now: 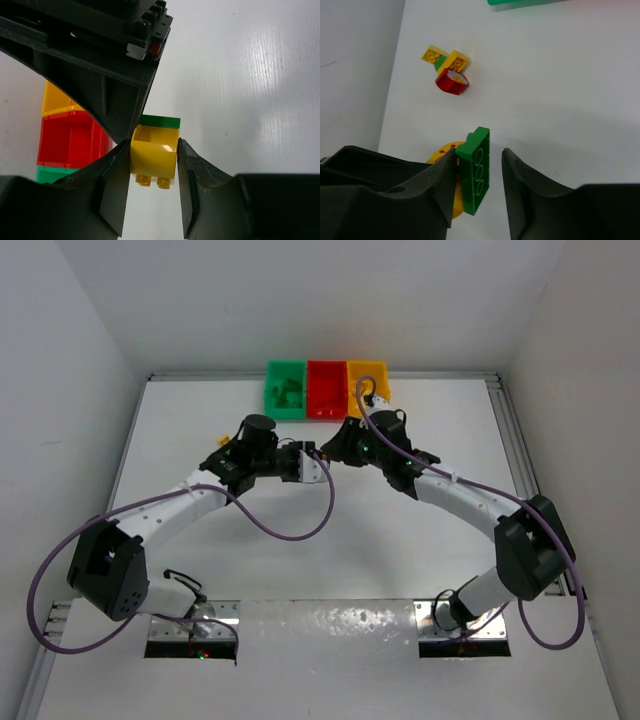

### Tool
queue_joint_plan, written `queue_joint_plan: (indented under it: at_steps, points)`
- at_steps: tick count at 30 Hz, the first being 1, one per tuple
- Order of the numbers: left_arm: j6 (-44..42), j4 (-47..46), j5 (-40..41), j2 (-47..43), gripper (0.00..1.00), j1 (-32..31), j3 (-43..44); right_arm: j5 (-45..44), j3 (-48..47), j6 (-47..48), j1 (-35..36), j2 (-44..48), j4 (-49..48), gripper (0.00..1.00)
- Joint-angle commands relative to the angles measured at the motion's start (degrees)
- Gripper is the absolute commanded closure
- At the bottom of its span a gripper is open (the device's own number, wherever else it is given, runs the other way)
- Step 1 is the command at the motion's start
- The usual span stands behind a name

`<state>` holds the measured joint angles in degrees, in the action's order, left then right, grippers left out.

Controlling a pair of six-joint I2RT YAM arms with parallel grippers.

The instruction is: Sort the legos into containers by color

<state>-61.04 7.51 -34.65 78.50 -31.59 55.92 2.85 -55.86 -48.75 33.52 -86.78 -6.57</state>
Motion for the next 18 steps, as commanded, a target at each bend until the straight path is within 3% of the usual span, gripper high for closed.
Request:
queue_joint_plan:
  at_steps: [1, 2, 6, 12, 16, 18]
  points:
    - [-0.31, -2.32, -2.35, -1.16, 1.0, -0.75, 1.47, 1.19, -2.77, -1.61, 0.14, -0.84, -2.84, 0.62]
    - [-0.31, -2.41, -2.35, -1.16, 1.0, -0.66, 1.47, 1.36, -2.77, -1.52, 0.14, -0.93, -3.1, 0.66]
    - [1.61, -3.2, -0.95, -1.16, 1.0, -0.66, 1.65, -0.21, -2.77, -0.73, 0.14, -0.93, -2.14, 1.0]
    - [6.19, -3.38, 3.55, -0.63, 1.0, 0.3, 3.32, -11.19, 3.55, 4.19, -2.83, 2.23, 2.16, 1.0]
    - [9.08, -3.98, 1.35, -0.45, 1.0, 0.57, 3.84, -8.92, 12.43, -0.55, -11.01, 5.83, -2.66, 1.0]
    - [11.53, -5.47, 0.47, -0.02, 1.0, 0.48, 4.02, -11.19, 12.62, 2.94, -11.89, 7.15, -1.0, 1.0]
